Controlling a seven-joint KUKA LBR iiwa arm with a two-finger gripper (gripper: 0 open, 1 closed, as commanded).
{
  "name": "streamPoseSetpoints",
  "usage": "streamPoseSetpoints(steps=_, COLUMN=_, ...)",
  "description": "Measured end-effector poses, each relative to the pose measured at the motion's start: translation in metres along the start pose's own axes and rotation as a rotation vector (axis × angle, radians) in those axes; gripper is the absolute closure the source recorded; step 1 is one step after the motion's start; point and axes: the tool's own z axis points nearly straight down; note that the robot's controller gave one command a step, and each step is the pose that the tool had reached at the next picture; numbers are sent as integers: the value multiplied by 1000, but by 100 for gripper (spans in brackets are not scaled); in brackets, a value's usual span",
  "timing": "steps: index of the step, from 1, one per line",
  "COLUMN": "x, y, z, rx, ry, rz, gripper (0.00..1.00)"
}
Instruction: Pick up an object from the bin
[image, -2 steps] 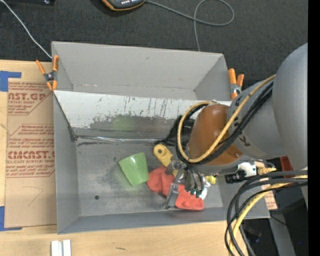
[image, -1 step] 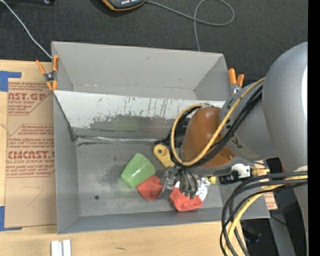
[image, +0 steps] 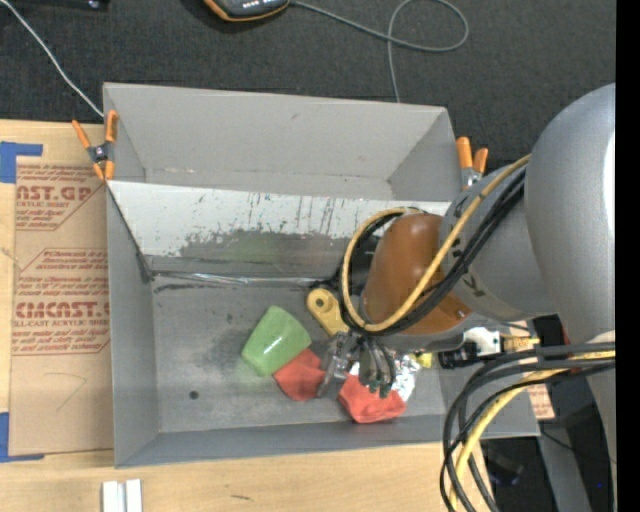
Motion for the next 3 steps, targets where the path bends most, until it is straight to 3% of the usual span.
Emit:
streamPoseSetpoints(steps=1, x=-10, y=1, z=-62, rx=-2, ry=-5, rz=-4, gripper=100)
streamPoseSetpoints(steps=2, x=-9, y=-1, z=-65, rx=0, ry=4, rz=-6, gripper=100)
streamPoseSetpoints(steps=3, x=-10, y=-19, z=-125, rx=-2, ry=-10, rz=-269, gripper=100)
